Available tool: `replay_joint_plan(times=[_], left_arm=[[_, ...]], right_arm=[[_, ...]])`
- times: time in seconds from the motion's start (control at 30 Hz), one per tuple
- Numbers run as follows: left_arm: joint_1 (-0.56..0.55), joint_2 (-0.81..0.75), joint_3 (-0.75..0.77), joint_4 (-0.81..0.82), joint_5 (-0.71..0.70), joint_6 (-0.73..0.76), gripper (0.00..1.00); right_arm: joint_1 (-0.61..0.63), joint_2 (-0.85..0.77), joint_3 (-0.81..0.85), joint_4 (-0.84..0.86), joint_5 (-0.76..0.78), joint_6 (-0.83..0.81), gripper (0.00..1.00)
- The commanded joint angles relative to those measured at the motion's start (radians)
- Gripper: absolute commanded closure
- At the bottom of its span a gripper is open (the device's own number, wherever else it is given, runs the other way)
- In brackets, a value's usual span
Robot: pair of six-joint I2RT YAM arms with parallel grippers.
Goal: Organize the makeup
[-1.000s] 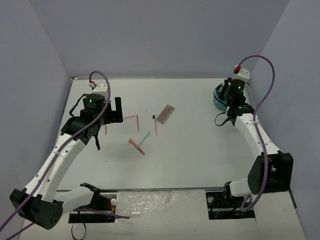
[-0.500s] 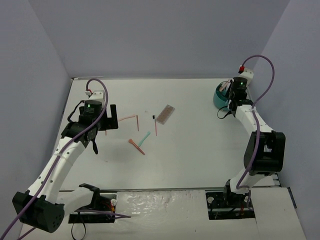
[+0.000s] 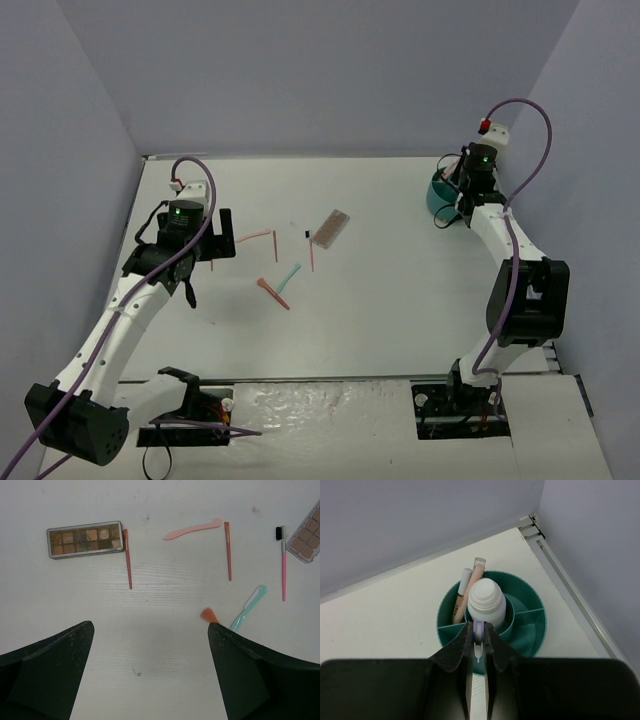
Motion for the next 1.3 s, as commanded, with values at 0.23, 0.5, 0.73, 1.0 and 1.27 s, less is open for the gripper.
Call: replay_joint_plan(times=[0.23,0.5,0.73,1.0,1.27], left_arm=[[0.003,-0.009,0.023,0.034,-0.016,0.017,0.03],[0.003,-0.004,0.023,0.032,-0.017,0.015,0.03],[0.003,0.001,0.023,0.031,-0.019,0.016,0.03],[0.003,0.007,0.025,0.029,-0.016,0.012,0.03],[0.003,0.105,0.057,0.023,0.047,0.001,0.03]], right_arm=[[0.000,0.077,0.103,0.043,-0.001,-0.030,1.00],[0.015,0.134,0.105,0.036,0.019,-0.062,0.96],[0.033,0.153,0.106,0.026,0.029,-0.086,0.76],[0.072,0.117,0.121,-0.013,0.000,-0.086,0.54],[0.096,-0.077,0.047,-0.085,-0.208,0.011,0.20]])
